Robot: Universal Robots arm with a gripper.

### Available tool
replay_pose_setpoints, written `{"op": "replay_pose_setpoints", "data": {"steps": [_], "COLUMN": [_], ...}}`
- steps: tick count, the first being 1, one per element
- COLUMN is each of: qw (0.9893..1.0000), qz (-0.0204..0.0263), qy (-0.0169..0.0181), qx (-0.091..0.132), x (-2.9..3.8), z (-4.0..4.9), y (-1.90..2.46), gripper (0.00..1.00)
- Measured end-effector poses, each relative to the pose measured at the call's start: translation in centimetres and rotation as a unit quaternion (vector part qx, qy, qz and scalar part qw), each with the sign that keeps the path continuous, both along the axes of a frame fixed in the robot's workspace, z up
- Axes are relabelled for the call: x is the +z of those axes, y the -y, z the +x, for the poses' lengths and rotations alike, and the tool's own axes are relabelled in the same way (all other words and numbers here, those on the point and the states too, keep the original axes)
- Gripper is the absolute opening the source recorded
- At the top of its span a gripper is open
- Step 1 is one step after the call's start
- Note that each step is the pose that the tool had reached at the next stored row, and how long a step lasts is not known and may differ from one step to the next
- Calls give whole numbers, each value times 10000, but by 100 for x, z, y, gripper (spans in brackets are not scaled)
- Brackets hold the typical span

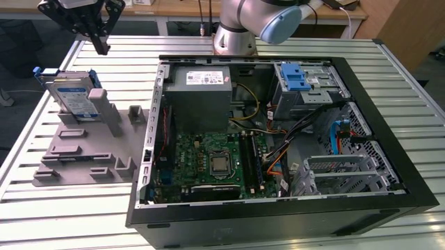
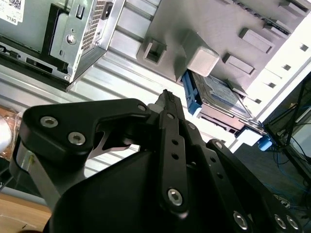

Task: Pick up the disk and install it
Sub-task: 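Reach for the disk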

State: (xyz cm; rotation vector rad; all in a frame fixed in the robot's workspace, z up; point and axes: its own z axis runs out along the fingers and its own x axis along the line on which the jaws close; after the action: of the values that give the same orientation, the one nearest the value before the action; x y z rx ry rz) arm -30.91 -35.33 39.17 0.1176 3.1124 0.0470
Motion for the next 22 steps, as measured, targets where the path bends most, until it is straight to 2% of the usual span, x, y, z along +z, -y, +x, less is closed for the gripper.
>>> {"op": "replay_pose_setpoints", "data": {"steps": [7,14,22], "qw": [10000,10000,10000], "qz": [0,0,0], "qy": [0,0,0], "qx": [0,0,0], "x": [0,0,-2], "z": [-88,-93,-157], "y": [-24,-25,-25], "gripper": [11,11,11]}}
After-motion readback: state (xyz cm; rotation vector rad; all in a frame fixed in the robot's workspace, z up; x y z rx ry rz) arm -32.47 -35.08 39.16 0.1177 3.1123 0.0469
